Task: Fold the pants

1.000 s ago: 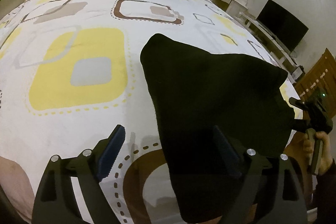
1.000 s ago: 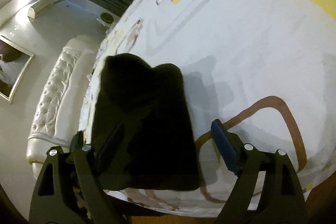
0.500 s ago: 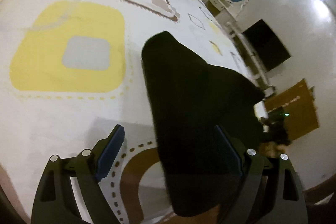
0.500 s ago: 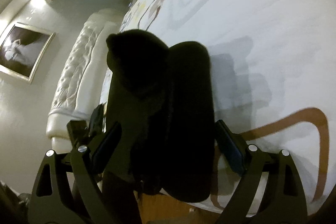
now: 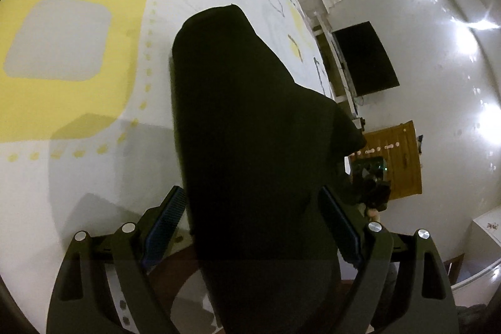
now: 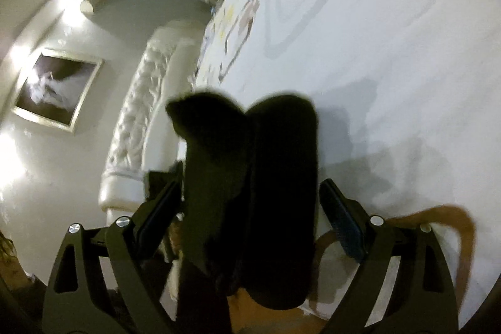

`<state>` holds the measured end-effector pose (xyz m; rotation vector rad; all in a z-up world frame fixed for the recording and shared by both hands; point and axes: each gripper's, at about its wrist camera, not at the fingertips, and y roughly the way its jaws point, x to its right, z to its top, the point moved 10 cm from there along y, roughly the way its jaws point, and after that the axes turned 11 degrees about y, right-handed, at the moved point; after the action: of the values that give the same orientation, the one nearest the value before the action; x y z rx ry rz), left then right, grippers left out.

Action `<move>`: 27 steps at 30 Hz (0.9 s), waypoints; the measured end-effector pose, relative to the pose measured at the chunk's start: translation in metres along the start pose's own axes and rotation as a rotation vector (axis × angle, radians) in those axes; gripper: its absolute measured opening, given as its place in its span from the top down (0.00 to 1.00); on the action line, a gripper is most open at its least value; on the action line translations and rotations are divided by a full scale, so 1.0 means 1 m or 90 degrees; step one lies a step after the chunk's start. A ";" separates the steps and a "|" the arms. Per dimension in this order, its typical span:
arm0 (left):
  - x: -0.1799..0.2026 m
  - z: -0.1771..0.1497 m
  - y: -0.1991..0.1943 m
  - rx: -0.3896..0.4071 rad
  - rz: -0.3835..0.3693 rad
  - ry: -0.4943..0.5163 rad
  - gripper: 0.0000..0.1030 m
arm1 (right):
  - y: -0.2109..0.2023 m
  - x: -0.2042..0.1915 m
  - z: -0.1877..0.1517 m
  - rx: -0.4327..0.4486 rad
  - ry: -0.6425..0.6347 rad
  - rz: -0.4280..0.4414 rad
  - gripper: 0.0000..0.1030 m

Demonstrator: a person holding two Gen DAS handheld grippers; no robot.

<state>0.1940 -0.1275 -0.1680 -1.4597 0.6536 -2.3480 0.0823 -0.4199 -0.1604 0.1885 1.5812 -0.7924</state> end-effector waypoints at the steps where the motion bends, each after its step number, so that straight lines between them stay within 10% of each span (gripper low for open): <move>1: 0.000 0.000 0.000 -0.001 -0.003 -0.001 0.17 | -0.002 0.003 0.004 0.005 0.007 0.000 0.13; 19: 0.004 0.008 0.011 0.008 -0.003 0.031 0.17 | 0.036 -0.005 -0.012 -0.111 -0.047 -0.023 0.13; 23: 0.003 0.005 0.012 0.010 0.012 0.052 0.21 | 0.041 0.004 -0.015 -0.107 -0.062 -0.069 0.42; 27: -0.007 0.002 0.013 0.004 0.053 0.063 0.40 | 0.040 0.012 -0.016 -0.098 -0.051 -0.070 0.50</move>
<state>0.1992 -0.1352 -0.1795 -1.2940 0.7182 -2.3680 0.0890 -0.3851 -0.1872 -0.0417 1.5785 -0.7499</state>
